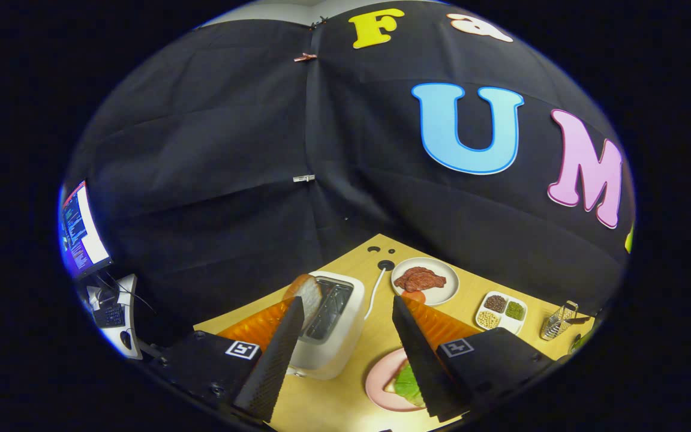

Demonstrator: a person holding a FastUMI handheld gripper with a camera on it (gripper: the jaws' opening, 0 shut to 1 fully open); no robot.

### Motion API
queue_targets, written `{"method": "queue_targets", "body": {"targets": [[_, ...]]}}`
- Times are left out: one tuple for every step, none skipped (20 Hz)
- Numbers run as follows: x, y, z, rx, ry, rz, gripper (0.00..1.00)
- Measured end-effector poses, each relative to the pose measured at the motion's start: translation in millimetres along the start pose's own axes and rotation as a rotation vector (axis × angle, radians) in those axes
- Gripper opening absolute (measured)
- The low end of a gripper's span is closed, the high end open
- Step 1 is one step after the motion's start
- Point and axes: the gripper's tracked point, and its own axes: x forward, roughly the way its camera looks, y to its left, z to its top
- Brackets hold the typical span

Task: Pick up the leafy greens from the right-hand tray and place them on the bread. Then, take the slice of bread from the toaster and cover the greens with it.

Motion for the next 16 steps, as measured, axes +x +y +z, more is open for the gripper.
{"method": "queue_targets", "body": {"targets": [[10,9,1,-0.004,0.007,0.007,0.93],[21,20,3,-0.009,0.017,0.017,0.93],[31,29,2,-0.015,0.03,0.024,0.93],[41,39,0,-0.021,0.044,0.03,0.93],[50,46,-4,-0.031,0.064,0.032,0.93],[61,52,-10,-0.038,0.086,0.034,0.93],[70,58,-17,-0.043,0.112,0.034,0.93],[81,61,-24,-0.051,0.135,0.027,0.93],[89,62,-30,-0.06,0.155,0.017,0.92],[95,62,-36,-0.07,0.177,0.0,0.9],[102,59,-43,-0.076,0.2,-0.016,0.88],[107,58,-48,-0.077,0.215,-0.029,0.83],[112,54,-52,-0.082,0.23,-0.047,0.78],[116,49,-56,-0.081,0.242,-0.068,0.75],[119,44,-56,-0.077,0.246,-0.088,0.72],[124,40,-57,-0.071,0.252,-0.109,0.64]]}}
